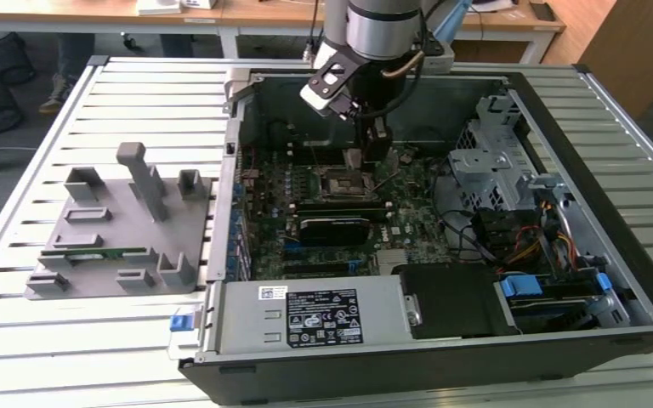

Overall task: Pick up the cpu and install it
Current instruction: 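Place the cpu into insertion slot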

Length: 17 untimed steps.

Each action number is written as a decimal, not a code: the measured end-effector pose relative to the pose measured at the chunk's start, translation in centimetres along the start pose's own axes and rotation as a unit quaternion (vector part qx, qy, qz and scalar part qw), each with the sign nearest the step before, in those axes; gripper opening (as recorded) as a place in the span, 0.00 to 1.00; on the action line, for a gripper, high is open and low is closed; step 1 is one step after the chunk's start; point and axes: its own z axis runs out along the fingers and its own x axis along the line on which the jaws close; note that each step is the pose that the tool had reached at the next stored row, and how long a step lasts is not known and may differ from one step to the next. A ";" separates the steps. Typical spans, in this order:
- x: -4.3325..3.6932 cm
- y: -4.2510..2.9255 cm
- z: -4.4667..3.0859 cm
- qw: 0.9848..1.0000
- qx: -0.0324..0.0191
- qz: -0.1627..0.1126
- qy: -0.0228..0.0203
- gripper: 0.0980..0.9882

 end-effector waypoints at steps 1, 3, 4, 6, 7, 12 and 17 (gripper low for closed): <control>-0.36 -0.20 0.19 1.000 0.000 0.000 0.000 0.48; -0.51 -0.32 0.33 1.000 0.000 0.000 0.000 0.48; -0.50 -0.31 0.31 1.000 0.000 0.000 0.000 0.48; -0.49 -0.31 0.15 1.000 0.000 0.000 0.000 0.48; -0.48 -0.31 0.15 1.000 0.000 0.000 0.000 0.48; -0.48 -0.38 0.10 1.000 0.000 0.000 0.000 0.48; -0.48 -0.39 0.10 1.000 0.000 0.000 0.000 0.48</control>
